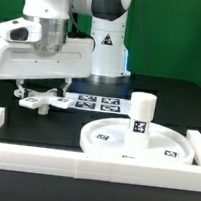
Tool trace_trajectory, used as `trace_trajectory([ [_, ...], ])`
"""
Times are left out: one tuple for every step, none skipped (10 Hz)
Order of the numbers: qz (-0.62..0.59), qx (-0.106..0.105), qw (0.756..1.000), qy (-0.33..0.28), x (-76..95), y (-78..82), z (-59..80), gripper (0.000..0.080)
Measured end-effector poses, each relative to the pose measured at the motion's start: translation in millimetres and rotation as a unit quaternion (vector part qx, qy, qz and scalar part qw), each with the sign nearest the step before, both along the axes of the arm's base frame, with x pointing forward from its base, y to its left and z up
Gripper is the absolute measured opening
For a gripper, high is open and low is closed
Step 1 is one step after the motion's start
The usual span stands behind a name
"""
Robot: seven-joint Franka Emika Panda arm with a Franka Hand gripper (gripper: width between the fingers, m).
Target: Assemble round table
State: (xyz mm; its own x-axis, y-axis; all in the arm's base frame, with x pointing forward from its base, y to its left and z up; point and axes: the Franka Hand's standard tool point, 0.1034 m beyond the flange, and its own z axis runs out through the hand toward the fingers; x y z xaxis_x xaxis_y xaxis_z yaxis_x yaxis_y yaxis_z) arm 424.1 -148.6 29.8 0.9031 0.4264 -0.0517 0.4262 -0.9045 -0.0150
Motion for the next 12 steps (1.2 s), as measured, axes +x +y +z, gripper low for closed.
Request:
trace_trajectory([
  [0.0,0.0,1.0,0.001,-0.8,0.1,-1.1,0.0649],
  [0.0,0.0,1.0,0.002,-1.1,0.0,-1.5,0.0649],
  [0.0,0.0,1.0,0.003,-1.7,-0.2,-2.3,0.0649],
  [0.001,0.0,1.0,0.004,-2.8,-1.0,-3.6,0.064],
  [0.004,-0.001,1.0,0.001,-2.5,-2.0,-4.0,0.064],
  [0.004,-0.002,1.0,0.001,-2.2,-2.2,-4.1,0.0451],
  [0.005,-0.003,1.0,-0.001,-1.5,-2.6,-4.1,0.0451],
  [0.005,-0.003,1.0,-0.002,-1.1,-2.0,-4.0,0.0441],
  [0.007,-0.003,1.0,-0.002,0.5,0.5,-3.2,0.0441],
  [0.01,-0.002,1.0,-0.005,3.7,4.8,-0.5,0.0441],
  [0.007,0.0,1.0,-0.007,8.1,13.2,4.4,0.0441],
  [-0.002,0.002,1.0,-0.011,15.5,27.5,13.0,0.0441],
])
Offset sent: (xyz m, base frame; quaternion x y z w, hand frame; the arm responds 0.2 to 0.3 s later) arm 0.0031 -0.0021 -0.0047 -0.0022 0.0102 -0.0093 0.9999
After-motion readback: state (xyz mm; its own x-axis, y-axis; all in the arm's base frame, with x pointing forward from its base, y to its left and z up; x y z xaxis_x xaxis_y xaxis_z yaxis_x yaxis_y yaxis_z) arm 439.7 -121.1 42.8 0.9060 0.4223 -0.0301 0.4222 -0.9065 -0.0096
